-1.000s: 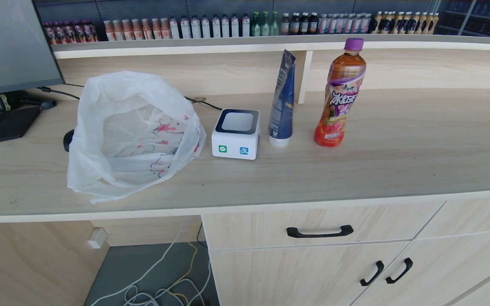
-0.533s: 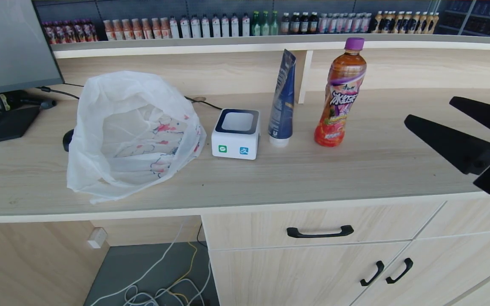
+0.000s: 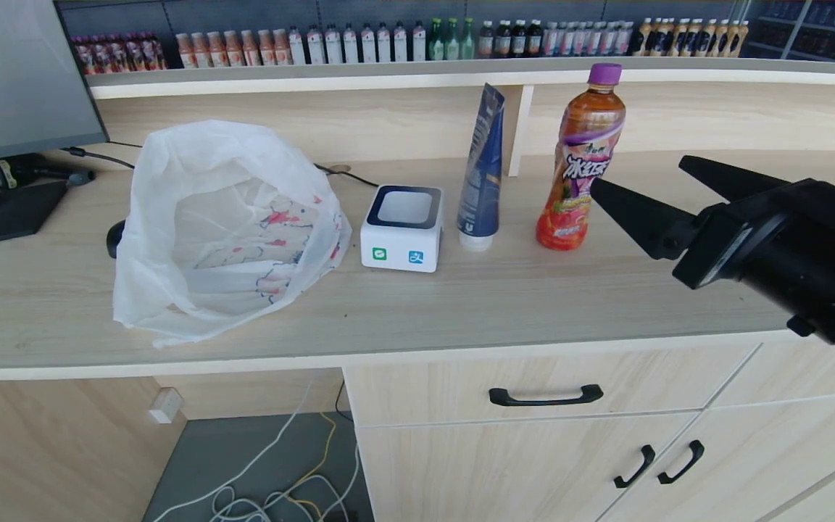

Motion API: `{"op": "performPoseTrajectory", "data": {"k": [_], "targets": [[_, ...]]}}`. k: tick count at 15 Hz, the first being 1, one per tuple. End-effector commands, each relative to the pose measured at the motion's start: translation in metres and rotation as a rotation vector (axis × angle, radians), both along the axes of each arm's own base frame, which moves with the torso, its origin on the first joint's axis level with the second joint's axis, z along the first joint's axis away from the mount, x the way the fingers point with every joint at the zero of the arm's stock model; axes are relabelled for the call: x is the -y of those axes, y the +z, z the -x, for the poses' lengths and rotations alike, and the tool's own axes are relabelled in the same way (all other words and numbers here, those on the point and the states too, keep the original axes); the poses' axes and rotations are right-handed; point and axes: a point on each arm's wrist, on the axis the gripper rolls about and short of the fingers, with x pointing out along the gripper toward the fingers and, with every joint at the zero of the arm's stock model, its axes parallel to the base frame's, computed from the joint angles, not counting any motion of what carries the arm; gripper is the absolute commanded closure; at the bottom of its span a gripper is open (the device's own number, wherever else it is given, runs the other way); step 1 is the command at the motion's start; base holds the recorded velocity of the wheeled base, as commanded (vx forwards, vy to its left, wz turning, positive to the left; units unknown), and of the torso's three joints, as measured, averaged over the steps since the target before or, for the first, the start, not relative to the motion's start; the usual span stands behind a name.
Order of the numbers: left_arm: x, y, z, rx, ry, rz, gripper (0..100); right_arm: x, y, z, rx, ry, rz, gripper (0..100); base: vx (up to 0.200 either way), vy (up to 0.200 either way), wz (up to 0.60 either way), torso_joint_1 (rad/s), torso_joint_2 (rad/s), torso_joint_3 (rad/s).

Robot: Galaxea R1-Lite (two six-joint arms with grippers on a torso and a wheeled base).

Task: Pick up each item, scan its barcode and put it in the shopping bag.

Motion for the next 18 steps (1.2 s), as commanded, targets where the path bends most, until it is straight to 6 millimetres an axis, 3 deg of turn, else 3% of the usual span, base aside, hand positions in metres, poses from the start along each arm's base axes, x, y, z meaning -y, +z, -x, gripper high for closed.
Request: {"op": "performPoseTrajectory", "data": {"k": [1,6,12,15,18], "targets": [[0.0,0.0,0.0,0.0,0.0,0.0,100,-0.014,-0.003,-0.011,-0.013,-0.008,0.014,0,0.0,0.0,0.0,0.0,0.0,0.0],[0.0,0.0,0.0,0.0,0.0,0.0,100,-0.063,-0.006,-0.029,-0.024,0.031,0.019,0,0.0,0.0,0.0,0.0,0.0,0.0],[0.0,0.0,0.0,0.0,0.0,0.0,100,-0.075,0.008,-0.048,0.005,0.015,-0.032,0,0.0,0.0,0.0,0.0,0.0,0.0],[0.0,0.0,0.0,0.0,0.0,0.0,100,-0.076,0.002,-0.067,-0.022,-0.02,-0.035,0,0.0,0.0,0.0,0.0,0.0,0.0],[0.0,0.0,0.0,0.0,0.0,0.0,100,-0.079,-0.005,-0.07,-0.084,-0.017,0.01,0,0.0,0.0,0.0,0.0,0.0,0.0]]}}
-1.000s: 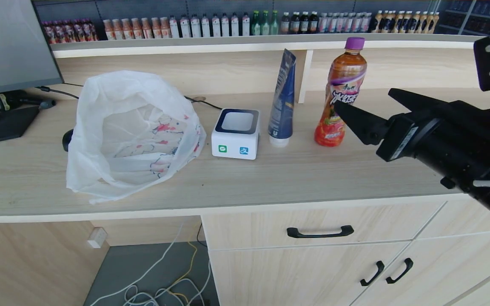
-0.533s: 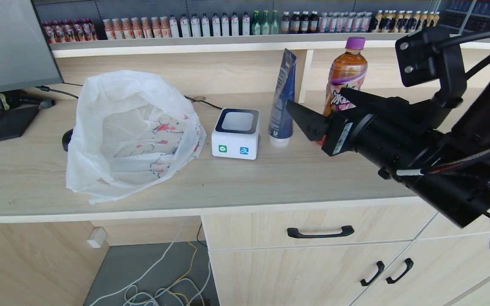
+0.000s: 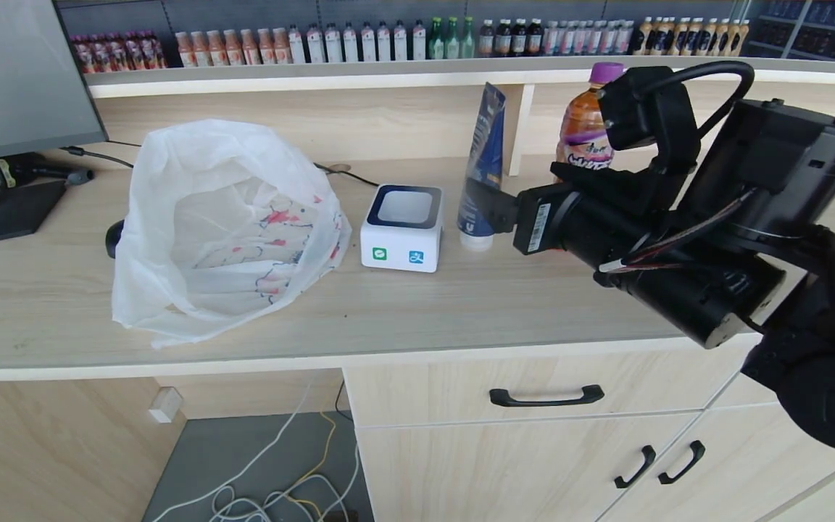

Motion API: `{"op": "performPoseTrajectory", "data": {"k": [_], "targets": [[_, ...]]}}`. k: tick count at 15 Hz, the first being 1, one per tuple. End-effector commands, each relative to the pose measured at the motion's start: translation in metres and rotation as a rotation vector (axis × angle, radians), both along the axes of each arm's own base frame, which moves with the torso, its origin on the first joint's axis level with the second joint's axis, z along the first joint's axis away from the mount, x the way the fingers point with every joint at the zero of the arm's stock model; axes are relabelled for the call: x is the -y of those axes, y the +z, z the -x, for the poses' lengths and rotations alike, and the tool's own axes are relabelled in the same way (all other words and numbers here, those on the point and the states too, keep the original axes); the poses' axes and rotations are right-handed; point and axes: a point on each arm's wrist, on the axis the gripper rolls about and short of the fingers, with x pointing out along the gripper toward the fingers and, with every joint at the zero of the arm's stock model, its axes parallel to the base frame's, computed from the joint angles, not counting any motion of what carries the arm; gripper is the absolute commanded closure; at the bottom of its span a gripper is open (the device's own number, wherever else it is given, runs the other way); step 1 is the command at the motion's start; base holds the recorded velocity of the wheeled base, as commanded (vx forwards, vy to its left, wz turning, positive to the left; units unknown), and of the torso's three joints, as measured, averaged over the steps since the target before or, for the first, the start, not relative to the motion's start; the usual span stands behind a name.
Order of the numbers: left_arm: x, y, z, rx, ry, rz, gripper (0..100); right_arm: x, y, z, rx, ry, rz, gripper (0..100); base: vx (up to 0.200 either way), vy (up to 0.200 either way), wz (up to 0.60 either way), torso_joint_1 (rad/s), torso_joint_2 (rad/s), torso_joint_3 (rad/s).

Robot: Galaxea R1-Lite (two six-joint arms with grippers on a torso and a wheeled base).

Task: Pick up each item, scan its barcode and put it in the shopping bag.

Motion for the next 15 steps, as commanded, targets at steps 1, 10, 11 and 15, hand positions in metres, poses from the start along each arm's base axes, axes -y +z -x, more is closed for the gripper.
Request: {"op": "performPoseTrajectory", "data": {"k": [1,10,11,15], "targets": [[0.0,0.0,0.0,0.0,0.0,0.0,100,-0.004,-0.005,-0.005,-0.017,0.009,-0.003,0,0.0,0.0,0.0,0.0,0.0,0.0],[0.0,0.0,0.0,0.0,0.0,0.0,100,-0.016,-0.011,-0.036,0.029,-0.085,-0.051,0,0.0,0.0,0.0,0.0,0.0,0.0],[0.0,0.0,0.0,0.0,0.0,0.0,100,-0.017,-0.01,-0.039,0.042,-0.088,-0.041,0,0.0,0.0,0.0,0.0,0.0,0.0],[0.0,0.0,0.0,0.0,0.0,0.0,100,-0.022,-0.011,-0.05,0.053,-0.093,-0.047,0,0.0,0.0,0.0,0.0,0.0,0.0]]}}
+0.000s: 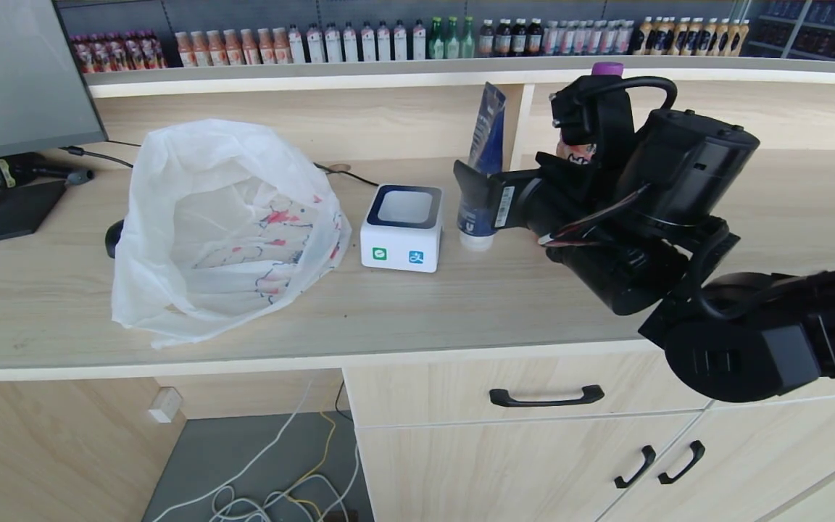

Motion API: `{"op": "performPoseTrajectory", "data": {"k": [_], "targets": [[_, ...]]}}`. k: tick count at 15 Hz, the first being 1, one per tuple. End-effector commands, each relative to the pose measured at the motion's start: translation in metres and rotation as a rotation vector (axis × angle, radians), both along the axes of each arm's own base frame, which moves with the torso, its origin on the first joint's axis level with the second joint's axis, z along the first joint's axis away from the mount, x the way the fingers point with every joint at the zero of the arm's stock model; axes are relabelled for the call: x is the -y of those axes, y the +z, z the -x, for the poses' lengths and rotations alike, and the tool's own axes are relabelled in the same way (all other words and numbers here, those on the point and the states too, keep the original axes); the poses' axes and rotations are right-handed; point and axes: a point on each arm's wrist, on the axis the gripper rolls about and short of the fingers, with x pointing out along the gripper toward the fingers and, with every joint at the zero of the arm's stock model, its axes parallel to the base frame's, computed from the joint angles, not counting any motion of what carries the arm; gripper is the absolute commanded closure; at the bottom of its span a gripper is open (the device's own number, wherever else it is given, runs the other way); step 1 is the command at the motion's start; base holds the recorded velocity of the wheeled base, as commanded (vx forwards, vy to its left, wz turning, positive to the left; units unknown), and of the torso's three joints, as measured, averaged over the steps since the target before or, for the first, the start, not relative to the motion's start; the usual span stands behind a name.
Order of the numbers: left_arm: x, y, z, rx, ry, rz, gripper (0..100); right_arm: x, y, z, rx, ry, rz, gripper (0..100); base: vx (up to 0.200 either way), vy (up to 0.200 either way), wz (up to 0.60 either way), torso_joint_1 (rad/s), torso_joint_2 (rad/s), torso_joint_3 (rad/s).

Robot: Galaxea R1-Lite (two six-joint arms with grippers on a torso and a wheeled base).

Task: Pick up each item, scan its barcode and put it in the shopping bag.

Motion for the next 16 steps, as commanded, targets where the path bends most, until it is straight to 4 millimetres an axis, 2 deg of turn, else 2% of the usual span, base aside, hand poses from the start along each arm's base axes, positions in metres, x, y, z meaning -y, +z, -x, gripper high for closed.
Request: {"op": "performPoseTrajectory", "data": {"k": [1,8,16], "targets": [[0.0,0.0,0.0,0.0,0.0,0.0,100,-0.004,-0.002,-0.007,0.004,-0.003,-0.003,0,0.0,0.0,0.0,0.0,0.0,0.0],[0.0,0.0,0.0,0.0,0.0,0.0,100,0.008,-0.002,-0.023,0.013,-0.026,-0.001,0,0.0,0.0,0.0,0.0,0.0,0.0],[0.0,0.0,0.0,0.0,0.0,0.0,100,0.001,-0.003,-0.042,0.033,-0.028,-0.011,0,0.0,0.0,0.0,0.0,0.0,0.0]]}}
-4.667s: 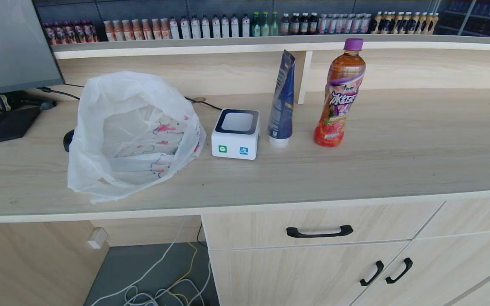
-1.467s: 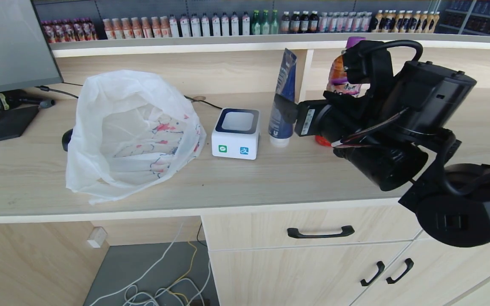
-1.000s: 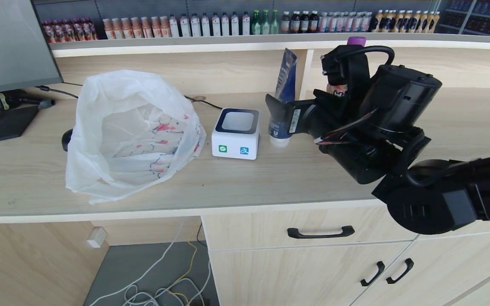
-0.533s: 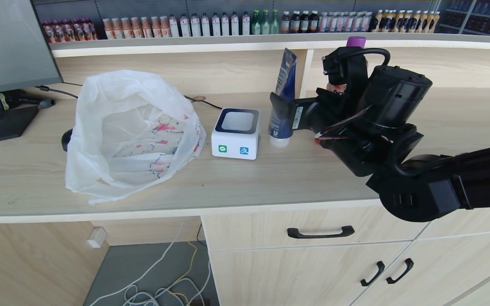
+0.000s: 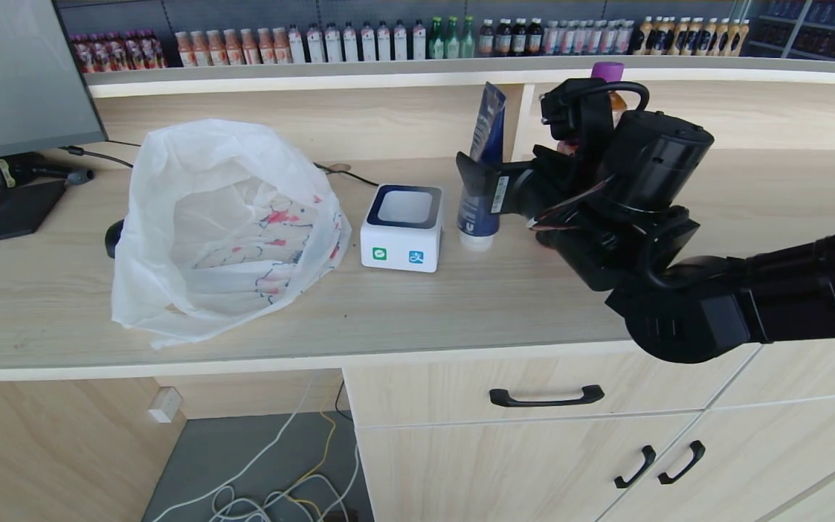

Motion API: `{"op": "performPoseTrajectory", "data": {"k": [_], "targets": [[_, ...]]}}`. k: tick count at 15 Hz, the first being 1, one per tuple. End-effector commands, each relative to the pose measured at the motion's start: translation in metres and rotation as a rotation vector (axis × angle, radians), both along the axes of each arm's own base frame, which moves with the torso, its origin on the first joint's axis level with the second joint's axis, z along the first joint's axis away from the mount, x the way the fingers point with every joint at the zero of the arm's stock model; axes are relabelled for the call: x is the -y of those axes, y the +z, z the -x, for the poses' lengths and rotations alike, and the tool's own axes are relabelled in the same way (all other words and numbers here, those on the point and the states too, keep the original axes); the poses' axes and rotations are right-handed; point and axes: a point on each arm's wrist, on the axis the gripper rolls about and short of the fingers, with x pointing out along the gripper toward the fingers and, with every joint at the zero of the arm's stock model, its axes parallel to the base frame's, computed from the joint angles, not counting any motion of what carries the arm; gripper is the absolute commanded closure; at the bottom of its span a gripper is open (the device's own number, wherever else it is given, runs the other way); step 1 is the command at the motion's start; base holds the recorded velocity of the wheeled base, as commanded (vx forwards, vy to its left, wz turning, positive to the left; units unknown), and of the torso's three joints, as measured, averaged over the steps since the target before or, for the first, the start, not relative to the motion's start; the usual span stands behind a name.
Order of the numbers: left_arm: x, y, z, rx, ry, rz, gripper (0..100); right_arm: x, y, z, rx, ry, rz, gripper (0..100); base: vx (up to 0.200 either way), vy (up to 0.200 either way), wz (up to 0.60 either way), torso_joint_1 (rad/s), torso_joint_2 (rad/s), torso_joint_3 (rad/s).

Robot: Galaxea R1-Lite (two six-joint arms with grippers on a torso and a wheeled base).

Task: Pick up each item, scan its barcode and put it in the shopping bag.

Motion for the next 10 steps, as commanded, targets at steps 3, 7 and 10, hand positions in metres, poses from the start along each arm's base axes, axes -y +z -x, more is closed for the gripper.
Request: {"op": "performPoseTrajectory", "data": {"k": [3,7,10], "targets": [[0.0,0.0,0.0,0.0,0.0,0.0,100,0.001,-0.004,-0.012,0.002,-0.018,0.0,0,0.0,0.0,0.0,0.0,0.0,0.0],[0.0,0.0,0.0,0.0,0.0,0.0,100,-0.001,-0.007,-0.024,0.008,-0.024,-0.008,0,0.0,0.0,0.0,0.0,0.0,0.0],[0.0,0.0,0.0,0.0,0.0,0.0,100,-0.004,-0.01,-0.031,0.012,-0.024,-0.01,0,0.0,0.0,0.0,0.0,0.0,0.0]]}}
